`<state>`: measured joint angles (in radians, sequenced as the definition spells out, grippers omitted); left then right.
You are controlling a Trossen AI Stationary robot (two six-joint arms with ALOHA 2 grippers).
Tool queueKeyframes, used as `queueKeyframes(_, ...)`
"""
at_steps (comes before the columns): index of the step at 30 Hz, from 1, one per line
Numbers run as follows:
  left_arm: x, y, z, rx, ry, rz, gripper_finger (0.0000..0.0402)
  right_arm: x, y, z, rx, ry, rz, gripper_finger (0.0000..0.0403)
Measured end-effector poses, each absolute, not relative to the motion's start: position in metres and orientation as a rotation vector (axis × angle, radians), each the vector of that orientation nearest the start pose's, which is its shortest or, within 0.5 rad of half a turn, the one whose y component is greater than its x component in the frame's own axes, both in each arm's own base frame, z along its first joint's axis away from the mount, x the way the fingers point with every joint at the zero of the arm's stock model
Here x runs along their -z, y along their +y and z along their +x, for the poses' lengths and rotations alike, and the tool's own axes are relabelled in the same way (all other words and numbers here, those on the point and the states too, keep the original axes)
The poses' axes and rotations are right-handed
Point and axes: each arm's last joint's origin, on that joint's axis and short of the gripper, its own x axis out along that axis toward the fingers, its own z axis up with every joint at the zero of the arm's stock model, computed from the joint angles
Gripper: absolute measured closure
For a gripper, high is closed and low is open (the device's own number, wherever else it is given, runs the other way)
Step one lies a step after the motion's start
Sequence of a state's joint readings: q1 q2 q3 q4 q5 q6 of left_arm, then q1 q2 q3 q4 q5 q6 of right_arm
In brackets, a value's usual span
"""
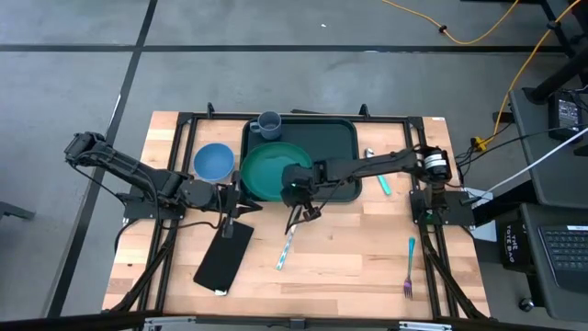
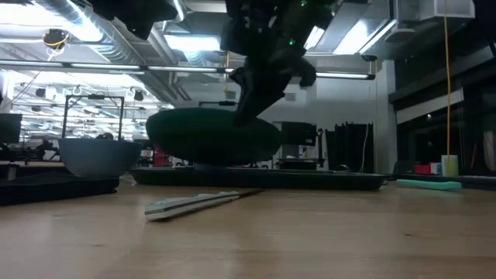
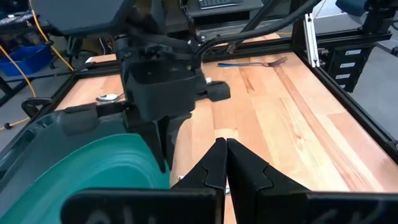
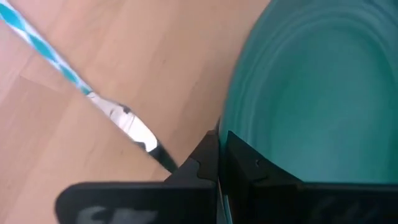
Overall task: Set up tray
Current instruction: Put the green plate on the green tray
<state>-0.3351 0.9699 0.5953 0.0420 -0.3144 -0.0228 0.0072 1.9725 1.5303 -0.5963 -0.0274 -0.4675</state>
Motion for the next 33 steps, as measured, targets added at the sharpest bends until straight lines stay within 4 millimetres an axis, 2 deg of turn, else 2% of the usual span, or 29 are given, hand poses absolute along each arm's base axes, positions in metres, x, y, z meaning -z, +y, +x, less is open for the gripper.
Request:
queueKeyframes(10,-0.257,-0.061,0.202,0.011,0.309,0.081,0.0398,-0.188,-0.012,0.428,-0.293,1.042,-0.414,0.0392)
queueKeyframes(20,-0.257,-0.061,0.202,0.01,0.309,0.079,0.0401,-0.188,-0.015,0.428,-0.307,1.042,-0.437,0.0392)
queueKeyframes(26,-0.257,-0.061,0.202,0.005,0.309,0.042,0.0396,-0.188,-0.017,0.428,-0.307,1.037,-0.452,0.0371)
queueKeyframes(33,-0.257,-0.061,0.202,0.004,0.309,0.037,0.04,-0.188,-0.023,0.428,-0.296,1.039,-0.445,0.039)
